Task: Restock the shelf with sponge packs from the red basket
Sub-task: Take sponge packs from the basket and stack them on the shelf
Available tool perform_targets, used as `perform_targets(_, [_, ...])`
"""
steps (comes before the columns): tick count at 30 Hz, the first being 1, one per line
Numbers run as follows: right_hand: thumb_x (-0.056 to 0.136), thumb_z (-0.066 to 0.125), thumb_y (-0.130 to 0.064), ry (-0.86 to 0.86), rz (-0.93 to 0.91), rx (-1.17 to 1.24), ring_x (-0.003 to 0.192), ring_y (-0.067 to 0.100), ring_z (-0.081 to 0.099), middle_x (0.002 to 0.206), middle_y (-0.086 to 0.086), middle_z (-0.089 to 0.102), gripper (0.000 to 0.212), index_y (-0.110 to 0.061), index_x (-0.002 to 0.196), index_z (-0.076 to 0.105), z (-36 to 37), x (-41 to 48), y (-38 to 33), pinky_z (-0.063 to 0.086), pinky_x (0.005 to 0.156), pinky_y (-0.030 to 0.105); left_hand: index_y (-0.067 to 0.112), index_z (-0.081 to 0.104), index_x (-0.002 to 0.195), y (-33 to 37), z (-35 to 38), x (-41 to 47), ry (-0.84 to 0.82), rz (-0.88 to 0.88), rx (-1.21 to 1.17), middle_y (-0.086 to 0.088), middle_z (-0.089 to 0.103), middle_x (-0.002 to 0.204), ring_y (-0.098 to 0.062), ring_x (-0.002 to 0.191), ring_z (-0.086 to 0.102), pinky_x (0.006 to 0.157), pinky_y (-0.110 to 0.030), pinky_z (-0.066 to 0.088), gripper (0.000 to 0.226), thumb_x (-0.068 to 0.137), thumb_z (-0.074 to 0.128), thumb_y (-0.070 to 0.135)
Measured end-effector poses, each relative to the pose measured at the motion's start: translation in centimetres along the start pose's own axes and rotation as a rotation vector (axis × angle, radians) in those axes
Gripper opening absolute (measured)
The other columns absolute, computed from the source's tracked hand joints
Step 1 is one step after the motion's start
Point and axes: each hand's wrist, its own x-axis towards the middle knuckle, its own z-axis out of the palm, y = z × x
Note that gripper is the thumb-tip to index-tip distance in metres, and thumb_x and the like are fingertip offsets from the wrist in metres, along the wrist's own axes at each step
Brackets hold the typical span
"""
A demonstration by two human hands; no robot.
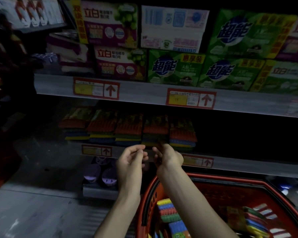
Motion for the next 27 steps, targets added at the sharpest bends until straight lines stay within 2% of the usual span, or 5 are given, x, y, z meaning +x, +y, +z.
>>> perform_targets(3, [0.095, 0.068, -0.008, -0.015, -0.035, -0.003, 0.046, 0.007, 0.063, 0.054, -0.002, 0.069, 0.011, -0.002, 0.085, 0.066, -0.3, 0.0, 0.3, 0.045, 0.046, 0.022, 0.017, 0.074, 0.098, 0.0, -0.1, 0.1, -0.004, 0.016, 0.005, -0.005, 0.075, 0.088, -0.012, 0.082, 0.071, 0.071, -0.027, 0.055, 0.019, 0.100, 0.058, 0.006])
perform_targets(10, [0.095, 0.068, -0.010, -0.039, -0.061, -0.028, 0.047, 0.006, 0.061, 0.062, -0.001, 0.070, 0.009, -0.001, 0.093, 0.069, -1.1, -0.2, 0.5, 0.045, 0.044, 0.020, 0.018, 0.073, 0.100, -0.2, 0.1, 0.1, 0.000, 0.044, 0.034, -0.005, 0.076, 0.091, -0.015, 0.087, 0.072, 0.073, -0.027, 0.055, 0.017, 0.100, 0.059, 0.007])
perform_targets(14, [0.096, 0.067, -0.010, -0.048, -0.059, -0.048, 0.036, 0.004, 0.055, 0.056, -0.001, 0.068, 0.014, -0.002, 0.084, 0.067, -1.3, -0.4, 0.2, 0.043, 0.037, 0.018, 0.018, 0.073, 0.102, -0.4, 0.1, 0.1, -0.004, 0.051, 0.040, -0.004, 0.075, 0.093, -0.015, 0.088, 0.072, 0.073, -0.025, 0.054, 0.017, 0.100, 0.059, 0.008])
perform_targets(22, [0.096, 0.067, -0.008, -0.023, -0.056, -0.046, 0.036, 0.007, 0.055, 0.051, 0.001, 0.065, 0.015, 0.000, 0.083, 0.068, -0.8, 0.1, -0.1, 0.045, 0.039, 0.019, 0.020, 0.073, 0.100, -0.5, 0.4, 0.2, -0.008, 0.073, 0.063, -0.003, 0.075, 0.092, -0.014, 0.088, 0.072, 0.075, -0.026, 0.054, 0.018, 0.099, 0.060, 0.008])
perform_targets(27, [0.095, 0.067, -0.006, -0.070, -0.041, -0.040, 0.051, 0.013, 0.064, 0.064, 0.005, 0.071, 0.011, -0.004, 0.085, 0.065, -1.6, -0.3, -0.2, 0.049, 0.047, 0.022, 0.020, 0.073, 0.100, -0.7, 0.7, 0.3, -0.023, 0.083, 0.075, -0.003, 0.075, 0.093, -0.012, 0.089, 0.072, 0.072, -0.022, 0.053, 0.018, 0.099, 0.060, 0.008])
